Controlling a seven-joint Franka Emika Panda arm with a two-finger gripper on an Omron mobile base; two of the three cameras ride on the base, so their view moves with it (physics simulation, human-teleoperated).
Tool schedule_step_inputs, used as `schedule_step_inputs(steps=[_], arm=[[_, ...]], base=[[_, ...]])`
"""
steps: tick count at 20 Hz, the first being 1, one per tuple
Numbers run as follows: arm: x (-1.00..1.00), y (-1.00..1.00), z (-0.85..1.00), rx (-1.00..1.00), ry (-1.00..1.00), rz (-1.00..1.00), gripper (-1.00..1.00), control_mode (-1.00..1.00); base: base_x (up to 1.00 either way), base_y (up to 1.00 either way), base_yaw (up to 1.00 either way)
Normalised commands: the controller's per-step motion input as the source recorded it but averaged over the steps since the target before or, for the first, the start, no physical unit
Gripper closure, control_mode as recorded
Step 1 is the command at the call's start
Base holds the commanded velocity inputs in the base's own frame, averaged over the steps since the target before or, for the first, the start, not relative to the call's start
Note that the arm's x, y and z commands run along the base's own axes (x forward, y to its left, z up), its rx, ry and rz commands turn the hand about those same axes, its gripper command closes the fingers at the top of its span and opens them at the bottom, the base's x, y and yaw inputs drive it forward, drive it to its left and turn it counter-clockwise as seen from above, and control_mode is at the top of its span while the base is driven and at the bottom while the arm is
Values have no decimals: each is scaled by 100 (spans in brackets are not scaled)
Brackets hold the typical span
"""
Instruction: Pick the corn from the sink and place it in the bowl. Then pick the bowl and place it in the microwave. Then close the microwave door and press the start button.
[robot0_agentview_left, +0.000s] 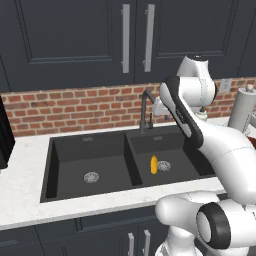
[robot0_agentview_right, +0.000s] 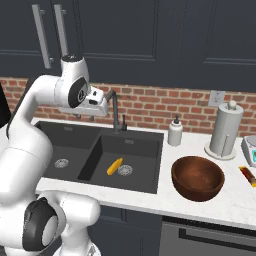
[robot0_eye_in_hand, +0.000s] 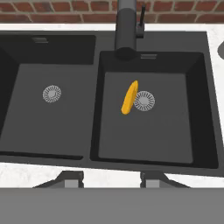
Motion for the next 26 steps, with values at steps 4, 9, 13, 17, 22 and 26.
schedule_step_inputs(steps=[4,9,13,17,22,26], arm=[[-12,0,0,0,0,0,-100,-100],[-55,-4,0,0,-2,0,-100,-100],[-72,-13,-10,0,-2,0,-100,-100],[-59,-19,-29,0,-6,0,-100,-100],[-28,-17,-43,0,-10,0,-100,-100],[-1,-15,-44,0,-2,0,-100,-100]], base=[[0,0,0],[0,0,0],[0,0,0],[0,0,0],[0,0,0],[0,0,0]])
